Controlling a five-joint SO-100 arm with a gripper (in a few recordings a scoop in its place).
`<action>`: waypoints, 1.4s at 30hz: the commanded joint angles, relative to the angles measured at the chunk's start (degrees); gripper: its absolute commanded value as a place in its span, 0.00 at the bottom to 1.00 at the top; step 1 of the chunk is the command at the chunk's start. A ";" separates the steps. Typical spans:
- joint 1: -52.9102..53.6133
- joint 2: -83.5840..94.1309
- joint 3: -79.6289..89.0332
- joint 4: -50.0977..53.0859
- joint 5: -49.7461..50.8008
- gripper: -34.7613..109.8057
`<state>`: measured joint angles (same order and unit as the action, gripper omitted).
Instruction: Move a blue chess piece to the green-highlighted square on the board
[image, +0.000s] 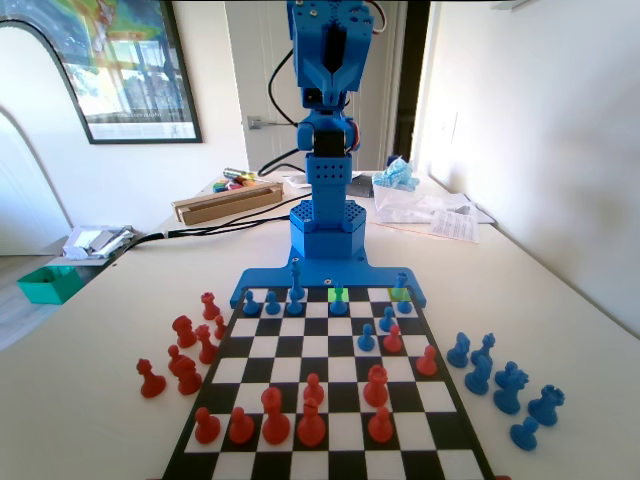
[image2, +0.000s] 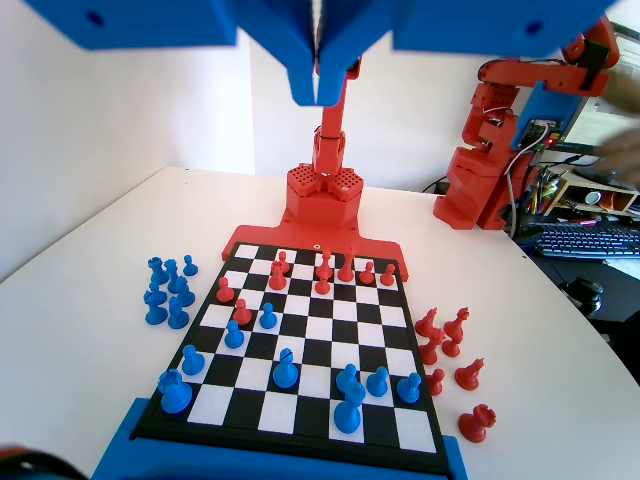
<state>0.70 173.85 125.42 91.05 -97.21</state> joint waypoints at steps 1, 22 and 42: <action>1.14 1.14 -0.26 -0.97 -0.44 0.26; 1.05 1.14 -0.26 -0.97 -0.35 0.26; -6.50 -16.26 -16.79 -1.93 -13.27 0.25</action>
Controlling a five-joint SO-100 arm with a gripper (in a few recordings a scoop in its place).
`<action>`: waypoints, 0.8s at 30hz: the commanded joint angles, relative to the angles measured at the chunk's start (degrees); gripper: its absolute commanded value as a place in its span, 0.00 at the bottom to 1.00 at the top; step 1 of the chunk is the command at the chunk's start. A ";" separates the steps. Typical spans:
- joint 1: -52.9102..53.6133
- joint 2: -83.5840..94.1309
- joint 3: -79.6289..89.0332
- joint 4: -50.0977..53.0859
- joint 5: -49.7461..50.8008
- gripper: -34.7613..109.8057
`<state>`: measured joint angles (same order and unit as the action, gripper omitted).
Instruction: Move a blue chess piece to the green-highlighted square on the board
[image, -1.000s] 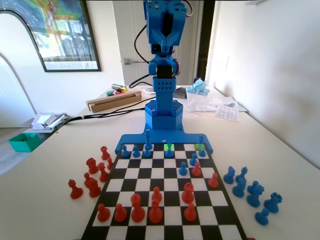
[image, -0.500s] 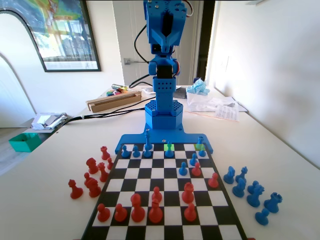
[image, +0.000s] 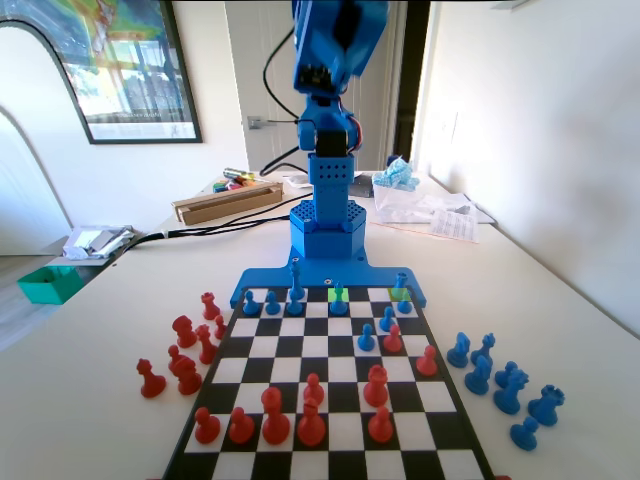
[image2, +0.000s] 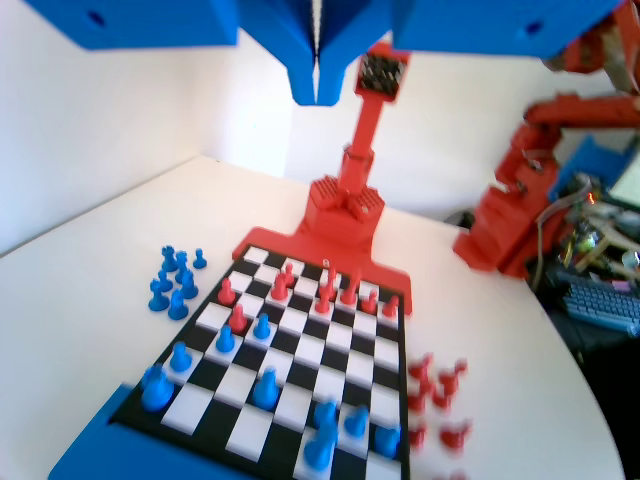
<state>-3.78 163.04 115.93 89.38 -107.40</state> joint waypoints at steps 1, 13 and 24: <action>-2.55 -7.65 -9.14 -0.09 -4.22 0.25; -5.10 -22.41 -12.66 -6.77 -22.41 0.25; -7.38 -40.08 -9.67 -8.17 -33.66 0.25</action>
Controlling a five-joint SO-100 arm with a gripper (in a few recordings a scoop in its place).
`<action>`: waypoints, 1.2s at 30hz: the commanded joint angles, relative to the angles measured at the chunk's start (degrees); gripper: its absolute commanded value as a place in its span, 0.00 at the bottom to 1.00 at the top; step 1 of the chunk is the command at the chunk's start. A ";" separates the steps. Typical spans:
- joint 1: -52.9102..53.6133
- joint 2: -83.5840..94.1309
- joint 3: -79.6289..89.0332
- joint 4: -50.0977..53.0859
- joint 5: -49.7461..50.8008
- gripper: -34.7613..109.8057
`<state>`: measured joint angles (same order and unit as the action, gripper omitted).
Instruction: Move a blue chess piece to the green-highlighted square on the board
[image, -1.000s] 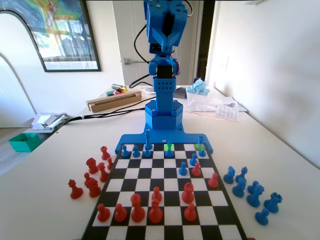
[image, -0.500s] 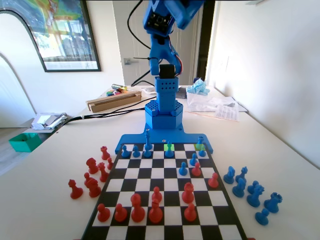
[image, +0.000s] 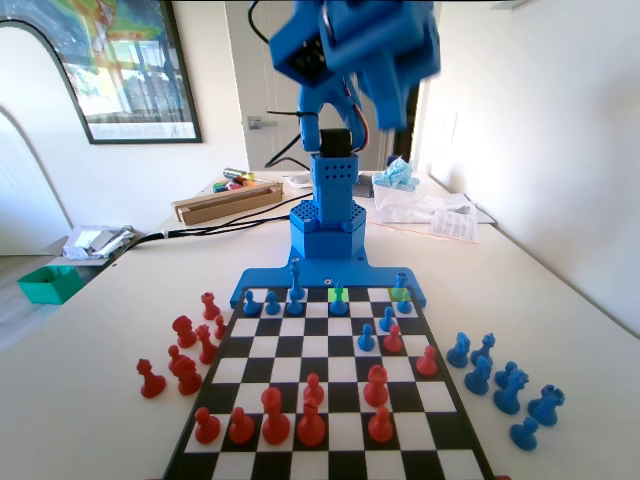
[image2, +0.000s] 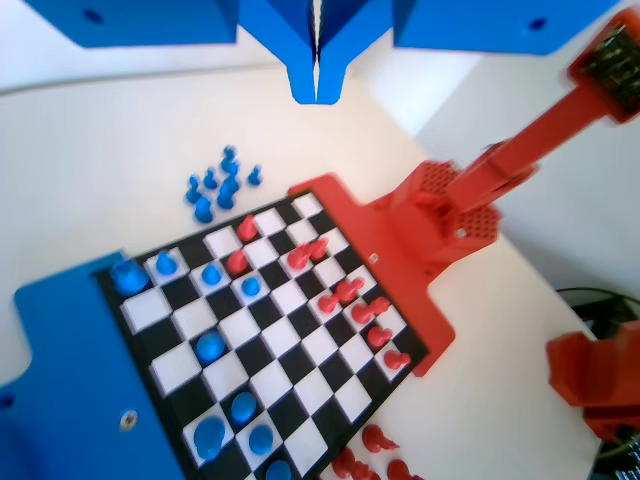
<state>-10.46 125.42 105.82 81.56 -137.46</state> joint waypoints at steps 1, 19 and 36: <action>-0.79 -3.69 1.32 -0.62 -4.57 0.25; -7.65 -17.31 13.89 -10.02 -8.70 0.28; -17.05 -16.96 28.65 -21.62 -4.48 0.33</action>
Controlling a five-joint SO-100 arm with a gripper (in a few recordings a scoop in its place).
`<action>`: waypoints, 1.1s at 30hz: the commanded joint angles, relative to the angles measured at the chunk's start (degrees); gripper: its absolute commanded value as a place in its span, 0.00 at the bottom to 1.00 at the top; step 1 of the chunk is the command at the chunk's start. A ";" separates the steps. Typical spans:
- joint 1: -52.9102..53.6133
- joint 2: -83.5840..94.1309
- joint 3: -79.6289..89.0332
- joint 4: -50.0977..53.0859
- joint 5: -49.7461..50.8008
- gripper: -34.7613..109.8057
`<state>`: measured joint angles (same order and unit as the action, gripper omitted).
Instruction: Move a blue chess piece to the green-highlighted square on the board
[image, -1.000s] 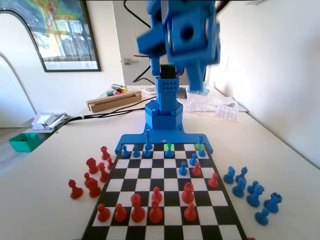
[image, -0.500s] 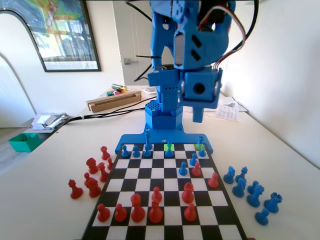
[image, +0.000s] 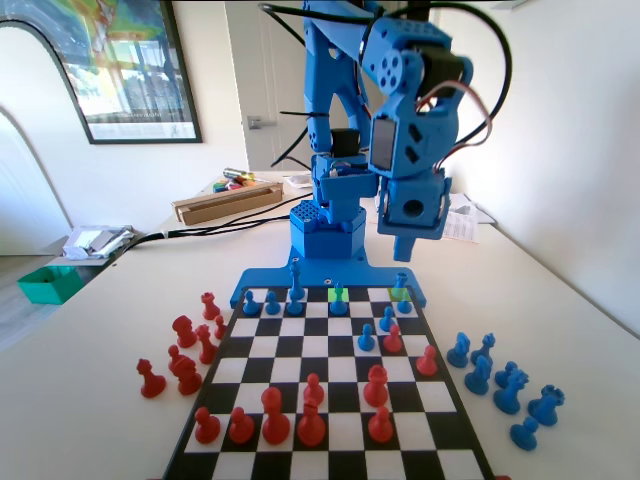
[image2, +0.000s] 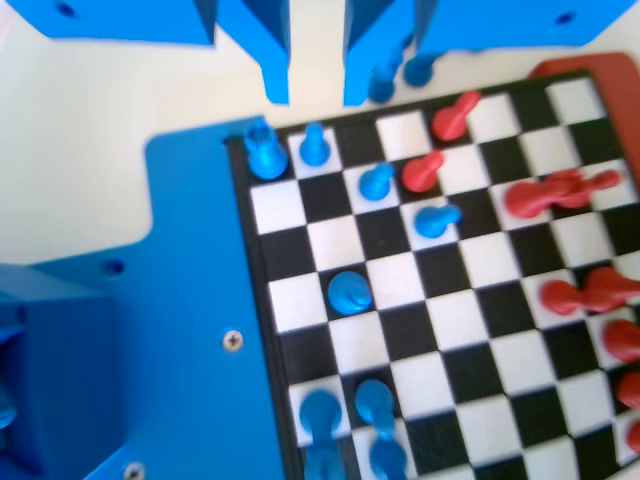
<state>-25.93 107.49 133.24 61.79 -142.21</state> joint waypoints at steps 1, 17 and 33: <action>-1.93 0.97 2.02 -2.90 0.62 0.33; -6.15 0.18 10.28 -14.68 3.52 0.33; -9.67 -0.79 14.41 -20.39 6.06 0.33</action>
<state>-34.63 106.00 147.22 42.36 -136.05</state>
